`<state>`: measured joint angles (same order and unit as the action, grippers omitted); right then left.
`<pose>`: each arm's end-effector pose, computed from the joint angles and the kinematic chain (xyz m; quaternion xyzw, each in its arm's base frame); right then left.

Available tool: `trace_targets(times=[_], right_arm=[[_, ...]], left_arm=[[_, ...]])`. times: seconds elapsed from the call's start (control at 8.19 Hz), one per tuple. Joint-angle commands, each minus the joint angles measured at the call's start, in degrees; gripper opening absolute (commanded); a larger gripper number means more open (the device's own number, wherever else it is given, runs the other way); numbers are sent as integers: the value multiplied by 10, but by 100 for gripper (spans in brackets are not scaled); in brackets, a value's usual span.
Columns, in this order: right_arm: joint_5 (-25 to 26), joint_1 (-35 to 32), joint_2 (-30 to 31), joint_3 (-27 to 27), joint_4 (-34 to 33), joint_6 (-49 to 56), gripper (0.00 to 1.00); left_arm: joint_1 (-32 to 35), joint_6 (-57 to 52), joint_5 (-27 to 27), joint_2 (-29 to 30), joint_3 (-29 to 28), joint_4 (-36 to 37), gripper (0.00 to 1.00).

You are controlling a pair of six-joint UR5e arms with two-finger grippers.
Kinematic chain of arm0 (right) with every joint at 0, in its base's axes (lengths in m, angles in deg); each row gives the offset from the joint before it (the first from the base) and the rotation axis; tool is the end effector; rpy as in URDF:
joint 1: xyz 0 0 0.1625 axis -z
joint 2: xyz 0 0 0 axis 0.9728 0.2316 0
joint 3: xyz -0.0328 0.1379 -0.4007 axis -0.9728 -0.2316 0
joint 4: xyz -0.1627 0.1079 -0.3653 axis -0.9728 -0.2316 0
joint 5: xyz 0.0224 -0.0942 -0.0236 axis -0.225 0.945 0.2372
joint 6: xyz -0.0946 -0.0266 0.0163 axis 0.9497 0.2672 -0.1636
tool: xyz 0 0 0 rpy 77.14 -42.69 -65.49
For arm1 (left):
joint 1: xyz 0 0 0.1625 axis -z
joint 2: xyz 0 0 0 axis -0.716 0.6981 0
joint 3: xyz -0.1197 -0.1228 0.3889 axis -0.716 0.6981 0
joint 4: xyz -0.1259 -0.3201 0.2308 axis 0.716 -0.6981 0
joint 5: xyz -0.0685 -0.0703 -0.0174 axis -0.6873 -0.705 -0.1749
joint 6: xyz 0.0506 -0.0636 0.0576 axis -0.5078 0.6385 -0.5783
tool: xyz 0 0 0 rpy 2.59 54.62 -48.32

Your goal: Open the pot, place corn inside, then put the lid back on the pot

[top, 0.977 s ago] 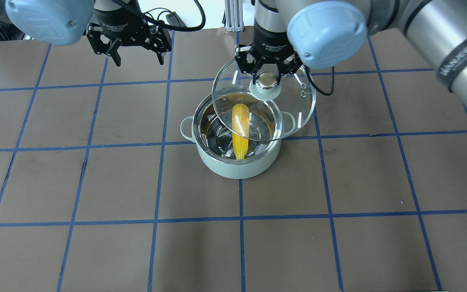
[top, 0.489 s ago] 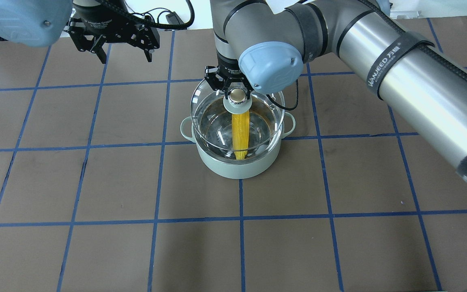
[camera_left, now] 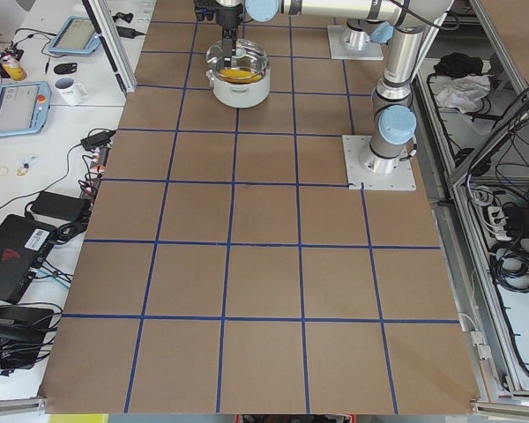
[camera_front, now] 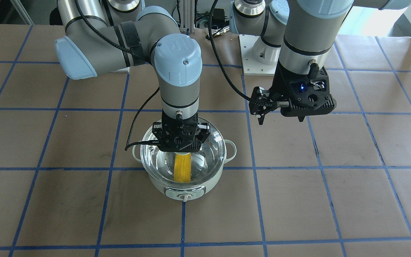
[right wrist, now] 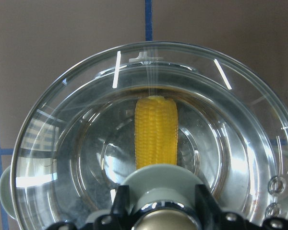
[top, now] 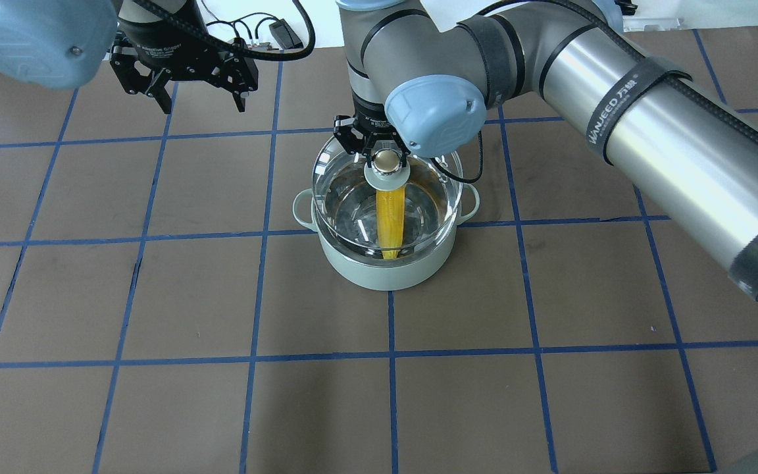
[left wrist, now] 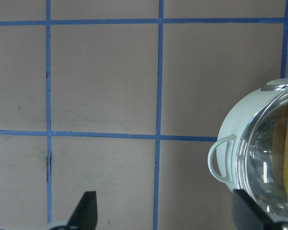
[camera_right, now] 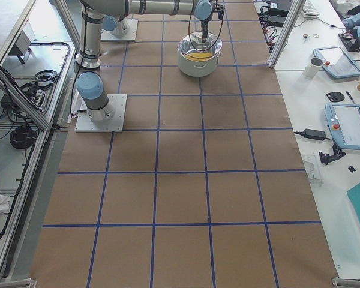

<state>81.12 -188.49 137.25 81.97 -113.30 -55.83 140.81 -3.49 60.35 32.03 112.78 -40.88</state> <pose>0.3657 -0.5568 0.3666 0.0113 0.9997 -0.0213 0.0011 -0.1716 -0.5469 0.4861 -0.0192 0.9976 -0.0437 0.0508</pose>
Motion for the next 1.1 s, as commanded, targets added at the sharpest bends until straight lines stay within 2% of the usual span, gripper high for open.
trace_targets(times=[0.0,0.98], right_arm=[[-1,0,-4,14,-14,4,36],[-3,0,-10,14,-23,10,36]], left_arm=[[-3,-6,-2,-3,13,11,100],[-17,-5,-3,-8,14,-3,100]])
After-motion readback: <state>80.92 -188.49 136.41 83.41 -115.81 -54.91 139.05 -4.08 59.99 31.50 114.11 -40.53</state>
